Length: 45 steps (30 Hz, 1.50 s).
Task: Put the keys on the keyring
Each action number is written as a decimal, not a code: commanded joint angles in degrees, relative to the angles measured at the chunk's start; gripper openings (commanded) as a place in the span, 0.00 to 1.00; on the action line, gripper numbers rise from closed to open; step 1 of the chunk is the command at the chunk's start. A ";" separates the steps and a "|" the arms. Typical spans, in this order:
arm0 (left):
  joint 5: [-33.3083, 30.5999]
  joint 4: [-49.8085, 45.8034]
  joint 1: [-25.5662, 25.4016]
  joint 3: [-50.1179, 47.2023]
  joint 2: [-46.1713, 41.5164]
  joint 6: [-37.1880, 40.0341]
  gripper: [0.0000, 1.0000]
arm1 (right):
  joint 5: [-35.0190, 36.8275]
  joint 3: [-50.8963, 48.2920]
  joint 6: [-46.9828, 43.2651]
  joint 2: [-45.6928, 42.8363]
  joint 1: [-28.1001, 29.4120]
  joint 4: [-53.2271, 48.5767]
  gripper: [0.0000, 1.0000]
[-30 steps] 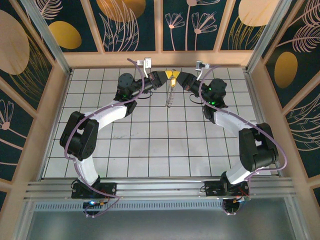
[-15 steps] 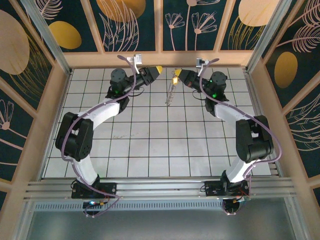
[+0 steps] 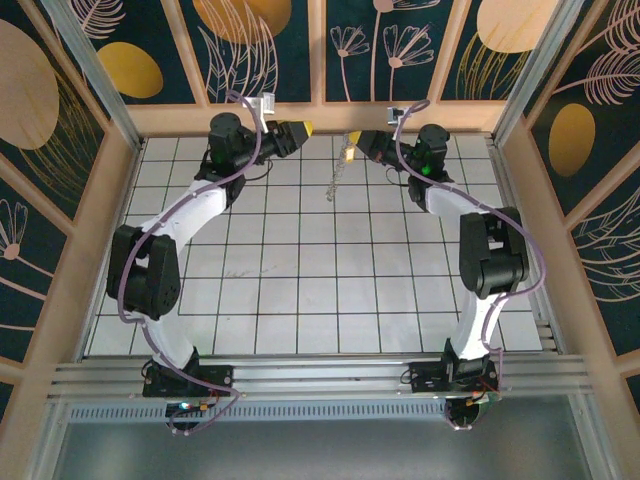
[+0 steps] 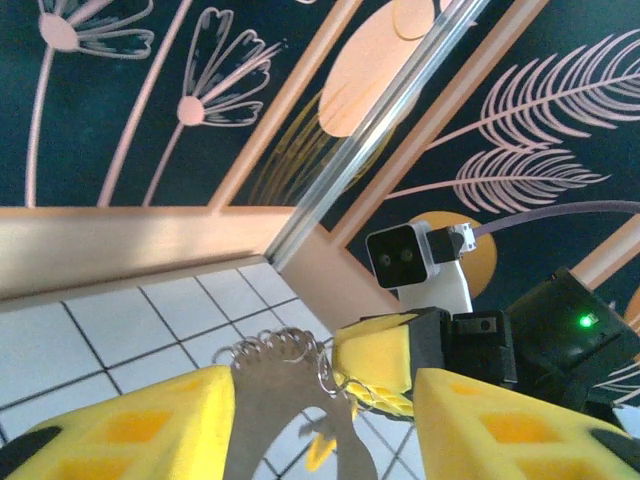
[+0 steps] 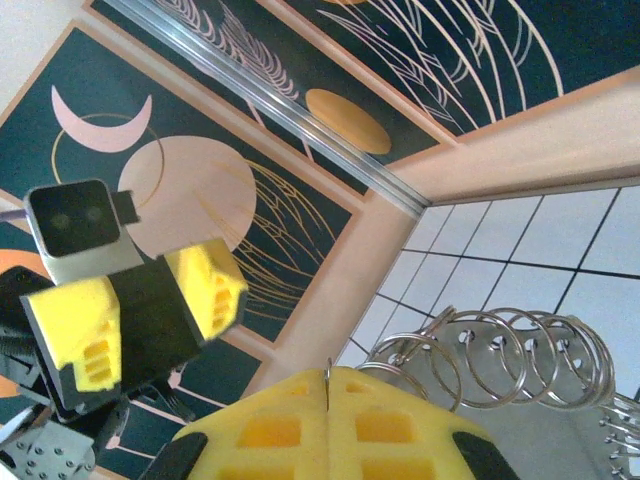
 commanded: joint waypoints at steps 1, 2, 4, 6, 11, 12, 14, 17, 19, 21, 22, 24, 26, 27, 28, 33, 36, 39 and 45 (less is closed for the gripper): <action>2.83 -5.96 1.96 4.31 3.66 4.63 0.56 | -3.21 4.36 -0.99 2.50 -0.94 1.09 0.00; 3.42 -6.60 2.38 5.33 4.68 4.91 0.56 | -3.61 5.13 -0.99 3.41 -1.05 1.13 0.00; 4.45 -7.58 3.00 7.28 6.46 5.63 0.58 | -4.15 6.29 -0.99 4.95 -1.30 1.13 0.00; 5.49 -10.12 3.23 10.24 8.59 7.40 0.60 | -5.50 7.78 -0.82 6.79 -1.57 1.24 0.00; 11.23 -21.95 3.58 21.27 15.54 13.92 0.60 | -8.99 11.83 -1.54 10.72 -2.30 -1.04 0.00; 12.24 -24.11 3.55 23.21 16.82 15.04 0.60 | -9.58 12.43 -1.62 11.30 -2.47 -1.42 0.00; 14.28 -27.27 3.65 26.70 19.23 16.75 0.60 | -10.79 13.57 -1.95 12.42 -2.66 -2.11 0.00; 16.86 -29.38 3.67 29.97 21.74 17.72 0.60 | -12.90 15.28 -2.30 14.01 -2.80 -2.98 0.00; 18.82 -30.83 3.62 32.25 23.37 18.02 0.60 | -14.43 16.27 -2.95 14.75 -2.82 -4.02 0.00; 20.24 -32.75 3.66 34.43 24.90 18.56 0.59 | -15.84 17.17 -4.15 15.33 -2.81 -5.46 0.00; 20.80 -33.32 3.66 34.96 25.35 18.80 0.59 | -16.33 17.53 -4.98 15.40 -2.74 -6.43 0.00; 21.42 -33.89 3.64 35.82 26.15 18.82 0.58 | -17.43 18.38 -6.77 15.76 -2.82 -8.80 0.00; 21.74 -34.06 3.72 35.87 26.57 18.85 0.59 | -17.90 19.26 -8.41 16.01 -2.80 -11.28 0.00; 22.06 -33.94 3.62 35.92 26.83 18.72 0.59 | -17.97 19.61 -8.93 16.08 -2.78 -12.02 0.00; 22.26 -33.94 3.64 35.91 26.99 18.61 0.59 | -18.14 19.79 -8.99 16.10 -2.75 -12.17 0.00; 24.35 -33.75 3.75 36.39 28.10 17.60 0.57 | -19.27 21.48 -8.82 16.89 -2.50 -12.79 0.00; 25.97 -33.61 3.67 36.48 28.78 17.11 0.55 | -19.87 22.85 -9.09 17.52 -2.05 -13.50 0.00; 27.63 -33.73 3.68 36.47 29.16 16.87 0.53 | -20.66 24.04 -10.06 18.01 -1.50 -15.05 0.00; 29.36 -34.01 3.76 36.18 29.41 17.15 0.46 | -21.87 26.07 -12.47 19.07 -0.92 -18.41 0.00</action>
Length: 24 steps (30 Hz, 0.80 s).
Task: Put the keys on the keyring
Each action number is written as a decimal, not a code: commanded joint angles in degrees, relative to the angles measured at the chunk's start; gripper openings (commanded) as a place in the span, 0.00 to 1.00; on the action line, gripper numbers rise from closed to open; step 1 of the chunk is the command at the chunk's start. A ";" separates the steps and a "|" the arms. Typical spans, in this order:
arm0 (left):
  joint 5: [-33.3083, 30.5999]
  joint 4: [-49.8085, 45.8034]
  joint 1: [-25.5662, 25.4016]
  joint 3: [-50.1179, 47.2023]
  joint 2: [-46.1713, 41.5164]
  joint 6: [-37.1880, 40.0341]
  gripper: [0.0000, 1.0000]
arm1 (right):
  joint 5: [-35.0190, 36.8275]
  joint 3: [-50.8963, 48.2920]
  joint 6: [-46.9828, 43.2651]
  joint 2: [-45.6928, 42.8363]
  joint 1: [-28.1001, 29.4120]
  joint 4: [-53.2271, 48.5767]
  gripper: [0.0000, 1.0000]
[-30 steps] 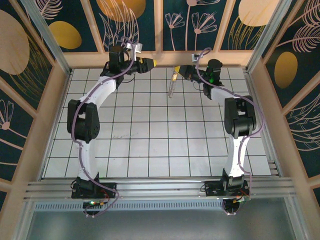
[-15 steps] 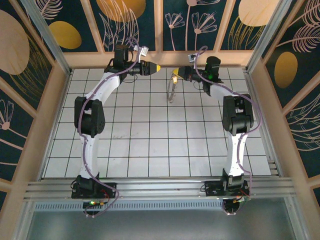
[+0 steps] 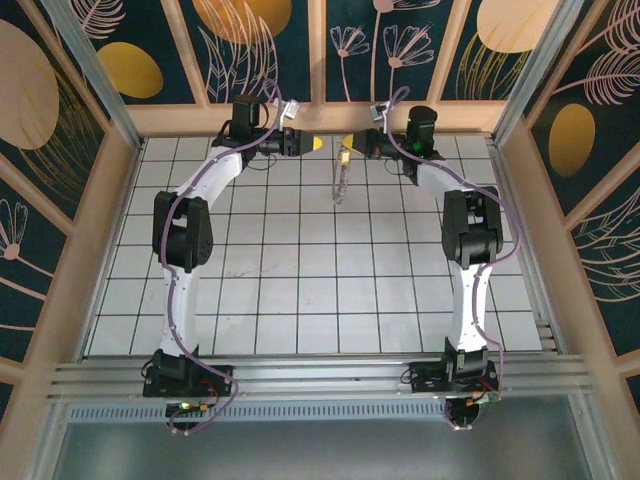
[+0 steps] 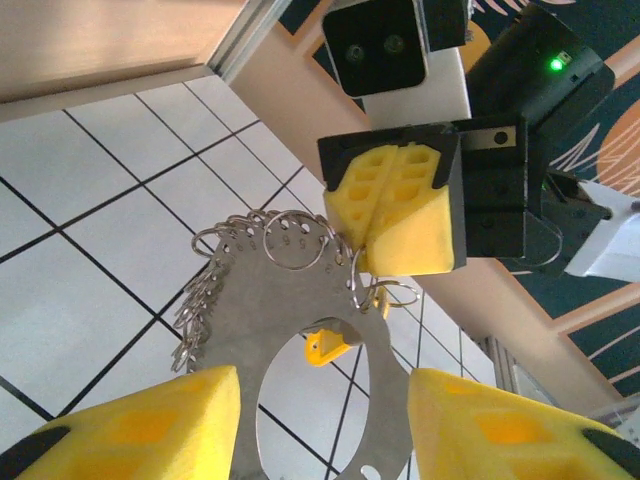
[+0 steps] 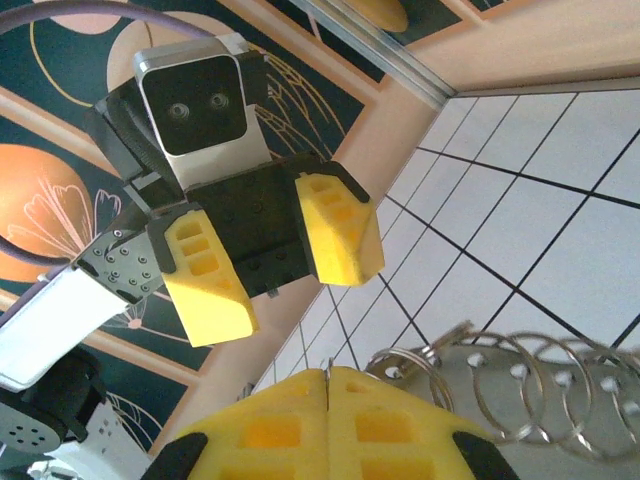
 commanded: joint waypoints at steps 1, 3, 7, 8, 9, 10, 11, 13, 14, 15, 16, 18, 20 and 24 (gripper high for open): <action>3.28 -0.70 0.32 1.47 1.15 0.20 0.45 | -3.20 3.02 -2.67 1.23 0.66 -1.74 0.00; 4.22 -0.72 0.30 1.48 1.39 0.18 0.42 | -3.92 3.86 -3.96 1.54 0.93 -3.60 0.00; 5.72 -1.20 0.31 1.38 1.60 0.33 0.39 | -5.43 6.61 -8.69 2.35 1.62 -10.22 0.00; 6.03 -1.29 0.26 1.31 1.68 0.37 0.39 | -5.81 7.56 -10.46 2.57 1.82 -12.55 0.00; 6.30 -1.32 0.28 1.33 1.70 0.37 0.39 | -6.04 8.45 -11.93 2.81 1.96 -14.62 0.00; 6.33 -1.46 0.25 1.33 1.73 0.43 0.39 | -6.23 9.44 -13.61 3.04 2.17 -17.06 0.00; 6.36 -1.69 0.26 1.29 1.79 0.58 0.39 | -6.34 10.33 -15.15 3.35 2.24 -19.11 0.00; 6.42 -1.85 0.30 1.29 1.79 0.74 0.39 | -6.64 11.35 -16.42 3.75 2.42 -21.01 0.00; 6.42 -1.91 0.28 1.20 1.85 0.73 0.39 | -6.82 11.56 -16.51 3.85 2.44 -21.24 0.00; 6.46 -1.99 0.26 1.12 1.95 0.89 0.39 | -6.96 11.69 -16.53 3.94 2.56 -21.26 0.00; 6.50 -2.04 0.25 0.96 1.96 0.98 0.39 | -7.12 11.80 -16.59 3.94 2.57 -21.38 0.00; 6.57 -2.12 0.25 0.70 1.90 1.07 0.39 | -7.17 12.14 -17.05 4.05 2.85 -21.92 0.00; 6.87 -2.13 0.25 0.45 2.04 1.04 0.36 | -7.23 12.38 -17.58 4.11 3.14 -22.60 0.00; 7.19 -2.12 0.24 0.28 1.96 1.05 0.35 | -7.15 12.63 -18.21 4.53 3.75 -23.28 0.00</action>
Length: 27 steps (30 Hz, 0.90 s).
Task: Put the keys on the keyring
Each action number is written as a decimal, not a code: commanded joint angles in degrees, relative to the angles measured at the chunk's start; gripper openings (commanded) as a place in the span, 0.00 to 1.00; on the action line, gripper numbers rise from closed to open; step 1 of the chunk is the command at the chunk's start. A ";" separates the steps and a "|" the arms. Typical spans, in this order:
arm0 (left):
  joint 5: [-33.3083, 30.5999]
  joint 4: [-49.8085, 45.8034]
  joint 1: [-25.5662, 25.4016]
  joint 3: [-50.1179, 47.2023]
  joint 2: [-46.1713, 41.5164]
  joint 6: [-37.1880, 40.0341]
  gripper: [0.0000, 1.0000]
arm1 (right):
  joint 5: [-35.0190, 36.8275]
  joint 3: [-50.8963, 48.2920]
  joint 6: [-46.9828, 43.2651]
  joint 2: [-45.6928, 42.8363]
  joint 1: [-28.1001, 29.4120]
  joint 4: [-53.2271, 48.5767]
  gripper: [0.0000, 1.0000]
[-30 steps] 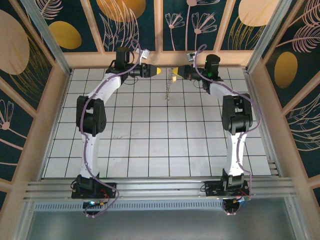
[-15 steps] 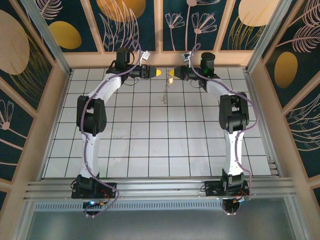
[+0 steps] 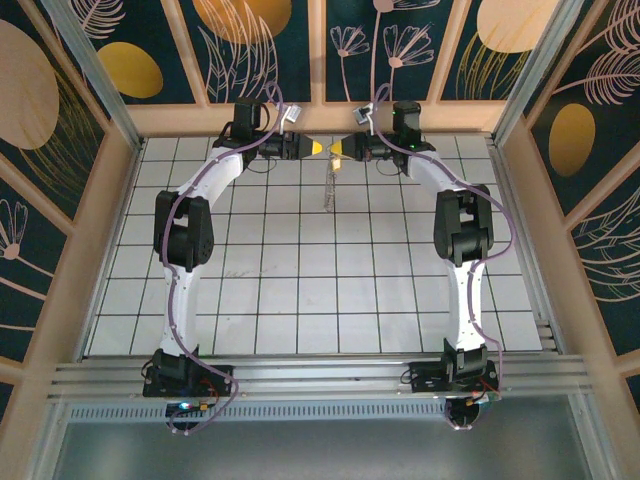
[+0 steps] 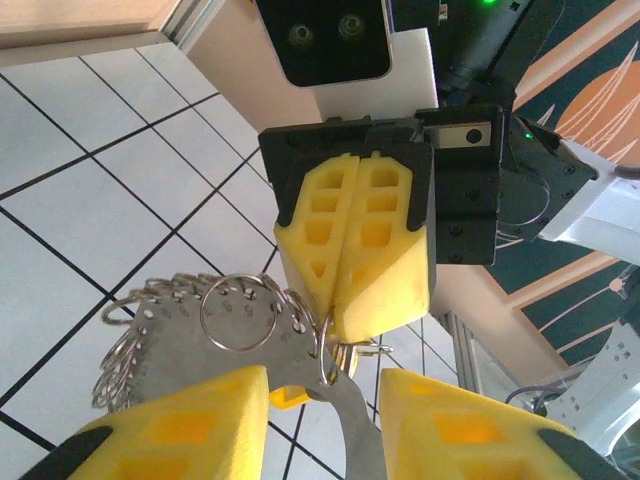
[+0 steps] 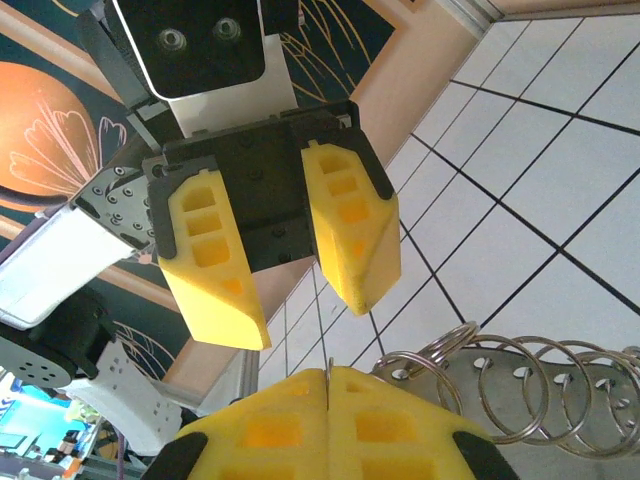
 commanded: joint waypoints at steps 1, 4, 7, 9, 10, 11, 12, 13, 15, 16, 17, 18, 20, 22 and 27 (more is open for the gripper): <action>2.15 -0.62 0.25 0.18 1.18 1.03 0.35 | -2.03 2.70 -2.13 1.37 1.08 -0.83 0.00; 2.20 -0.70 0.26 0.24 1.21 0.97 0.34 | -1.60 2.72 -2.15 1.39 1.44 -0.79 0.00; 2.09 -0.70 0.26 0.15 1.39 0.86 0.34 | -1.30 2.69 -2.16 1.38 1.70 -0.67 0.00; 2.11 -0.70 0.26 -0.01 1.44 0.93 0.33 | -1.25 2.68 -2.15 1.40 1.75 -0.66 0.00; 2.11 -0.70 0.19 -0.09 1.48 0.95 0.33 | -1.25 2.60 -2.16 1.38 1.82 -0.70 0.00; 2.13 -0.79 0.21 -0.22 1.48 1.00 0.33 | -1.23 2.66 -2.14 1.32 1.81 -0.65 0.00; 2.03 -1.03 0.25 -0.18 1.46 1.14 0.33 | -1.19 2.69 -2.08 1.30 1.84 -0.64 0.00; 2.11 -1.15 0.21 -0.21 1.47 1.33 0.33 | -1.17 2.72 -2.12 1.30 1.88 -0.69 0.00; 2.10 -1.43 0.18 -0.29 1.49 1.53 0.32 | -1.19 2.73 -2.12 1.30 1.94 -0.68 0.00; 2.02 -1.87 0.17 -0.15 1.66 1.80 0.32 | -1.21 2.79 -2.04 1.32 1.93 -0.68 0.00; 1.87 -2.43 0.25 -0.01 1.75 2.25 0.32 | -1.24 2.84 -2.09 1.28 1.93 -0.63 0.00; 1.72 -2.78 0.26 0.03 1.79 2.60 0.32 | -1.24 2.93 -2.07 1.23 1.91 -0.77 0.00; 1.69 -2.96 0.26 0.12 2.01 2.69 0.32 | -1.17 3.00 -2.08 1.24 1.89 -0.74 0.00; 1.63 -3.08 0.24 0.14 2.34 2.68 0.32 | -1.17 3.11 -2.07 1.12 1.90 -0.87 0.00; 1.81 -3.23 0.24 0.05 2.54 2.86 0.31 | -0.84 3.44 -1.99 1.15 1.97 -0.91 0.00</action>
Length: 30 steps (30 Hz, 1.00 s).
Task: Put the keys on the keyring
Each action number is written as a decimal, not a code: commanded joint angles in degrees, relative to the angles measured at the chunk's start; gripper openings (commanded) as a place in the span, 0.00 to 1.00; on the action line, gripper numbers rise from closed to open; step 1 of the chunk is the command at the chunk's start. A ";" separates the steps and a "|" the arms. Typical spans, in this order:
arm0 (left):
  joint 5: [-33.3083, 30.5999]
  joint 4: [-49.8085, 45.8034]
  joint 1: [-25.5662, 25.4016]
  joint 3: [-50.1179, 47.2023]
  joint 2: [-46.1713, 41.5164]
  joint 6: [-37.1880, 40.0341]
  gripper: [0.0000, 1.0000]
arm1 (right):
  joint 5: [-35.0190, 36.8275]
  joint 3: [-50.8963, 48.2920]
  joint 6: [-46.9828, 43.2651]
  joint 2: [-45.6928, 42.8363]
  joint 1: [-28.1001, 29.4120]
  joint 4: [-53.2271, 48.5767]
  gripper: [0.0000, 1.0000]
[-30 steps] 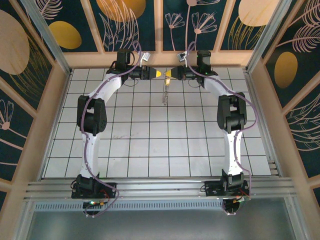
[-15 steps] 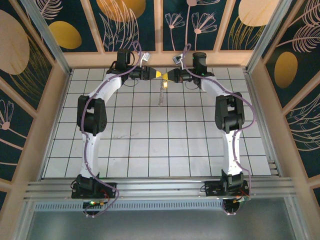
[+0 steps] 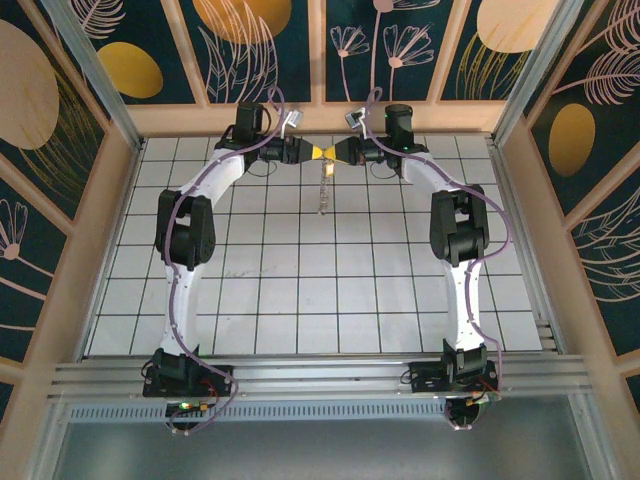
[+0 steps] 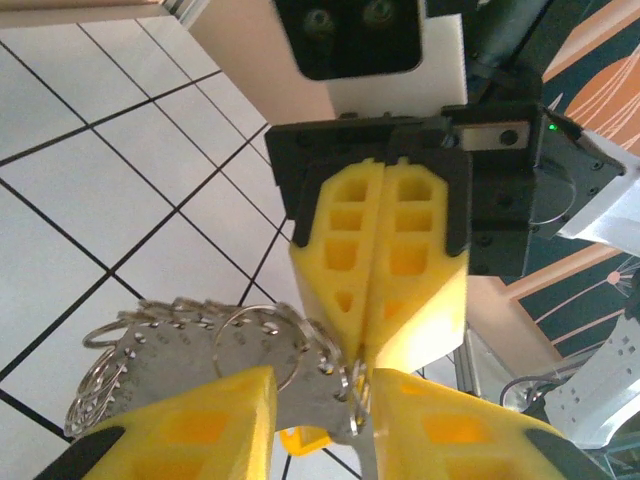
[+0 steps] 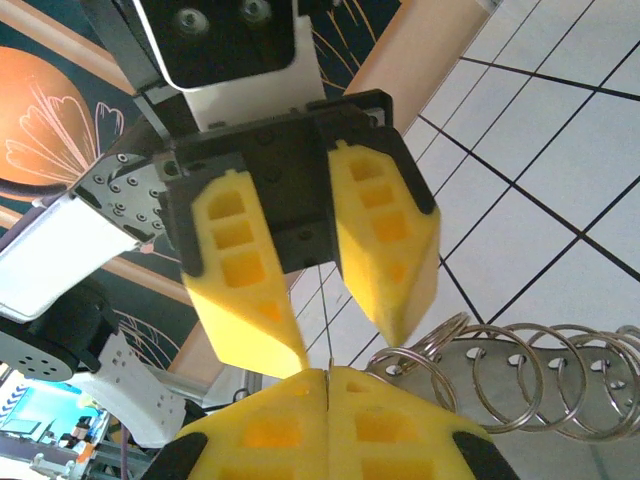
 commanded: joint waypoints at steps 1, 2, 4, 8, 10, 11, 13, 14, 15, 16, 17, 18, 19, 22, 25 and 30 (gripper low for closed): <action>1.11 -1.29 0.21 0.04 0.92 1.34 0.31 | -1.03 3.15 -1.33 0.42 0.39 0.49 0.00; 1.23 -1.29 0.26 -0.04 0.84 1.35 0.31 | -0.99 3.33 -1.23 0.45 0.37 0.50 0.00; 1.33 -1.29 0.19 0.02 0.68 1.49 0.31 | -0.91 3.57 -1.16 0.63 0.48 0.49 0.00; 1.41 -1.20 0.26 0.30 0.61 1.29 0.31 | -0.72 3.72 -0.97 0.82 0.46 0.58 0.00; 1.47 -1.03 0.26 0.30 0.55 1.16 0.31 | -0.69 3.72 -0.98 0.80 0.55 0.56 0.00; 1.50 -0.94 0.21 0.31 0.57 1.17 0.31 | -0.66 3.78 -0.91 0.95 0.55 0.69 0.00; 1.52 -0.77 0.23 0.21 0.48 1.12 0.30 | -0.63 3.74 -0.89 0.90 0.51 0.65 0.00; 1.55 -0.68 0.20 0.14 0.39 1.05 0.31 | -0.60 3.80 -0.87 1.02 0.56 0.69 0.00; 1.58 -0.51 0.17 0.11 0.33 0.98 0.31 | -0.64 3.81 -0.89 0.98 0.64 0.65 0.00; 1.66 -0.41 0.16 0.10 0.31 0.93 0.31 | -0.66 3.87 -0.89 1.06 0.65 0.62 0.00; 1.74 -0.32 0.10 0.02 0.26 0.85 0.31 | -0.59 3.90 -0.85 1.06 0.65 0.69 0.00; 1.85 -0.17 0.15 -0.01 0.20 0.76 0.31 | -0.65 3.91 -0.84 1.11 0.64 0.65 0.00; 1.94 -0.03 0.17 -0.05 0.13 0.75 0.31 | -0.56 3.93 -0.87 1.15 0.65 0.57 0.00; 2.20 0.90 0.04 -0.31 -0.22 0.11 0.30 | -0.59 3.91 -0.89 1.32 0.75 0.60 0.00; 2.46 2.26 -0.02 -0.82 -0.67 -0.61 0.26 | -0.55 3.81 -0.89 1.41 0.68 0.60 0.00; 2.91 2.93 -0.31 -0.93 -0.92 -0.88 0.24 | -0.49 4.04 -0.84 1.50 0.85 0.55 0.00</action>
